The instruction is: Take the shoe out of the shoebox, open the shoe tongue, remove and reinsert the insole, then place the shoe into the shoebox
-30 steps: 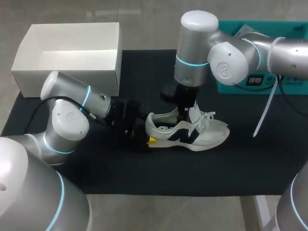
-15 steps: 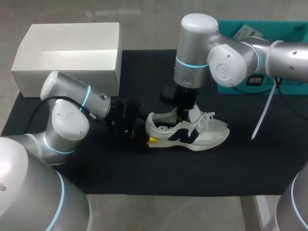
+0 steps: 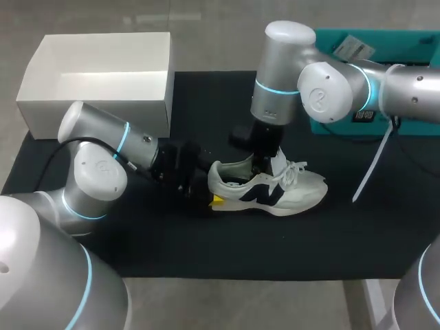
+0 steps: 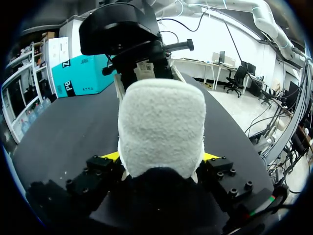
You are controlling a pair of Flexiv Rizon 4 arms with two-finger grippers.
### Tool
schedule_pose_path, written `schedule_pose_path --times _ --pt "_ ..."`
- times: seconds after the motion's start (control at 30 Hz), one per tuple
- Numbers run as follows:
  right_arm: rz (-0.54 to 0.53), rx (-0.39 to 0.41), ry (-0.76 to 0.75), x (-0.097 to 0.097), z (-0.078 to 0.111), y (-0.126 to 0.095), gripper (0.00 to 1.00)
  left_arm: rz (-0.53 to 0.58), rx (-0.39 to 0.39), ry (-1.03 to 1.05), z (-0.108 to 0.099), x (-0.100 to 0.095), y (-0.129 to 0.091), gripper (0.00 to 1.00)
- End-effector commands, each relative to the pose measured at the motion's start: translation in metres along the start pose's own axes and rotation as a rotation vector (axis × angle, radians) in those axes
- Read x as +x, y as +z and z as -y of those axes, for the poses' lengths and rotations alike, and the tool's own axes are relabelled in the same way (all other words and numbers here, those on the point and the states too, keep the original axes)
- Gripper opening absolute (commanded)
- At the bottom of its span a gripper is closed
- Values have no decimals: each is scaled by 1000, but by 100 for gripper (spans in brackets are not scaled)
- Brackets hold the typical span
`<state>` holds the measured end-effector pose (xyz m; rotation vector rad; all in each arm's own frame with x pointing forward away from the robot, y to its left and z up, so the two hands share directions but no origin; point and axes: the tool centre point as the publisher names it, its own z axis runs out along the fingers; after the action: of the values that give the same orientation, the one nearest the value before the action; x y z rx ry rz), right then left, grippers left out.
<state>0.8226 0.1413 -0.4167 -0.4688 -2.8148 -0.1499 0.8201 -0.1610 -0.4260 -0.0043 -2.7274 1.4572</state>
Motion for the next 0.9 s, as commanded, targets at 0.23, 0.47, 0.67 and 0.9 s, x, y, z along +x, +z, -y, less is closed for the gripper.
schedule_pose_path --times 0.23,0.47,0.67,0.9 --pt "-28 9 59 1 3 34 0 1 -4 1 -1 -1 1 0" --pt "52 -41 109 9 15 4 0 1 -4 1 -1 -1 1 0" --pt "161 -131 115 16 21 -39 0 1 -4 1 -1 -1 1 0" --pt "230 -177 98 22 20 -70 0 1 -4 1 -1 -1 1 0"
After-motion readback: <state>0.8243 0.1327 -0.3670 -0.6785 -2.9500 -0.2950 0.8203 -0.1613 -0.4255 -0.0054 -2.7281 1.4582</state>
